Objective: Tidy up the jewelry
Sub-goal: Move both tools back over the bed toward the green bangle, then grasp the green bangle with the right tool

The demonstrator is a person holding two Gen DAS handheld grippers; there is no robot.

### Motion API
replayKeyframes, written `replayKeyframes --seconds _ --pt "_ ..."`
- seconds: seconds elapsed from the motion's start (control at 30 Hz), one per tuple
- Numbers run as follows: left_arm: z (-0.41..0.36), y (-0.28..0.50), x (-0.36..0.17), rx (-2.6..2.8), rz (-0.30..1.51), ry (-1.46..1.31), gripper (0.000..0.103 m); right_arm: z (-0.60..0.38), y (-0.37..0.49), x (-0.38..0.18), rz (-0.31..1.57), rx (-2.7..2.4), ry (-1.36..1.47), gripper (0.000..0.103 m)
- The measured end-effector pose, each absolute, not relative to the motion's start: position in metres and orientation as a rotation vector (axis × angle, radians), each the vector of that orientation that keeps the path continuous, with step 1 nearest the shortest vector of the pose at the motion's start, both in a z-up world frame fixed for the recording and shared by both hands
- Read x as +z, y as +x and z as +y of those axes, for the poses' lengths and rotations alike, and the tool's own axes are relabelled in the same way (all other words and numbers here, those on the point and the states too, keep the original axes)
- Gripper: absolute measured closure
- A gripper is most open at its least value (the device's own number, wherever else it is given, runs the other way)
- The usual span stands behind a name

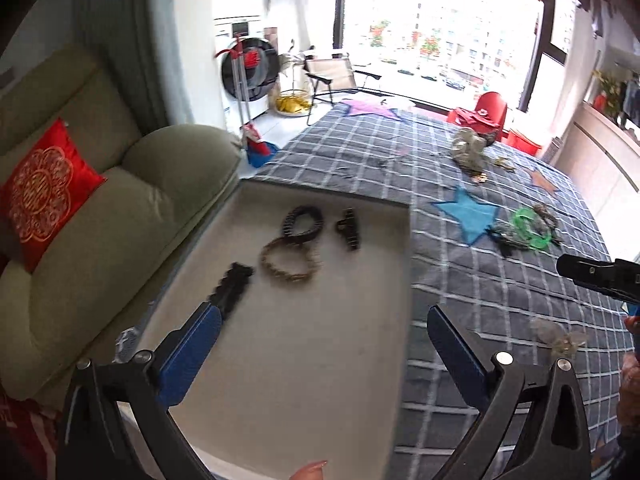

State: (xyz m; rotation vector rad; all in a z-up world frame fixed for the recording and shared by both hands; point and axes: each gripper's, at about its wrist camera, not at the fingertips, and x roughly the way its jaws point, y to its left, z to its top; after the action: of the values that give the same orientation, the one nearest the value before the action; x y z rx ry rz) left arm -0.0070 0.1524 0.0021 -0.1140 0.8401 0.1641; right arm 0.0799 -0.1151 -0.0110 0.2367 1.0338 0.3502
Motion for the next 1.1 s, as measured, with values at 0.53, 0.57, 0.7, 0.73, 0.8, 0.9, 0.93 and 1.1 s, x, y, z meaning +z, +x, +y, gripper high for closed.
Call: replayKeyframes --seconds 0.53,0.57,0.7,0.73,0.8,0.9,0.93,1.1 --pt "0.046 0.062 -0.010 -0.021 0.906 -0.086 0.000 -0.209 0.133 -0.047 1.100 0.133 0.375 0.023" --pt "0.043 0.067 -0.013 -0.019 0.912 -0.083 0.000 -0.209 0.138 -0.049 1.104 0.131 0.378 0.023" --pt "0.032 0.090 -0.026 -0.017 0.939 -0.078 0.000 -0.212 0.161 -0.060 1.123 0.100 0.397 0.023" --pt "0.029 0.095 -0.029 -0.016 0.944 -0.074 0.000 -0.213 0.166 -0.063 1.126 0.095 0.404 0.023" --pt "0.024 0.105 -0.036 -0.014 0.960 -0.068 0.000 -0.213 0.177 -0.067 1.131 0.078 0.411 0.023" --pt "0.016 0.118 -0.045 -0.015 0.976 -0.054 0.001 -0.209 0.190 -0.071 1.124 0.045 0.390 0.023" --pt "0.014 0.123 -0.048 -0.013 0.982 -0.046 0.002 -0.207 0.193 -0.071 1.122 0.041 0.380 0.023" --pt "0.003 0.138 -0.061 -0.023 1.000 -0.029 0.014 -0.192 0.204 -0.072 1.105 0.018 0.308 0.033"
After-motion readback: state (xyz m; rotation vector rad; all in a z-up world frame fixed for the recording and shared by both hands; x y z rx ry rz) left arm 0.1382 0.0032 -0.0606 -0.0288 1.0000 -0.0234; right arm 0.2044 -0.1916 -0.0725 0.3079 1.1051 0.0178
